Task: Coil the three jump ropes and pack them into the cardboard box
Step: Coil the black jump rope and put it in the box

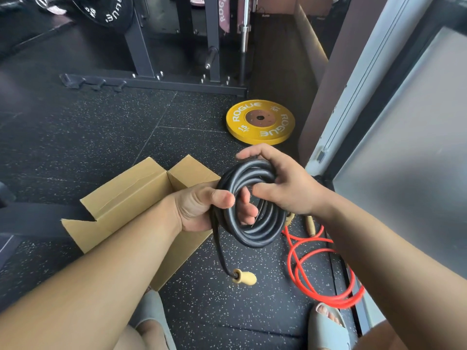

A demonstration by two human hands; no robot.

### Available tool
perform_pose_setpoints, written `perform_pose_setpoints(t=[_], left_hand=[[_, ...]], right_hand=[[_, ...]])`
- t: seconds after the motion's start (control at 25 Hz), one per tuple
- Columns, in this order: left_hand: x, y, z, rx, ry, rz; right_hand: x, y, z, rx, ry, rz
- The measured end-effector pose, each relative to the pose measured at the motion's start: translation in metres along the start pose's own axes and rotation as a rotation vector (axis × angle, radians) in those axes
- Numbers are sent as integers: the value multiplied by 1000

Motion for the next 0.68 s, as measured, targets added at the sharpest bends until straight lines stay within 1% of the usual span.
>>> perform_pose_setpoints(t=[0.08, 0.12, 0.28, 0.36, 0.48, 0.52, 0.6, 0.68], left_hand=[[-5, 1, 2, -73, -8, 22], [-7, 1, 1, -109, -12, -1], [-14, 4, -8, -179, 92, -201], [-13, 5, -13, -202, 147, -270], [-2, -1, -22, -207, 191, -352], [2, -4, -25, -204, 213, -361], [9, -8, -28, -201, 268, -356], [11, -8, -28, -192, 314, -349]], right_hand=[[-1, 2, 3, 22, -7, -22], [-1, 3, 3, 32, 6, -39], [1, 10, 7, 42, 104, -165], [8, 12, 3, 3, 141, -211], [15, 4, -12, -136, 72, -214], [19, 1, -18, -156, 56, -235], [27, -3, -25, -150, 34, -249], [31, -3, -26, -133, -42, -220]])
Point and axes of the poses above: each hand's wrist, its own y-axis towards the middle knuckle, its own x-axis out of the back of the hand, z = x × y, the point moved 1 cm from there along y, towards the middle knuckle, and after that the axes turned 12 degrees about y, right-handed, at the moved point
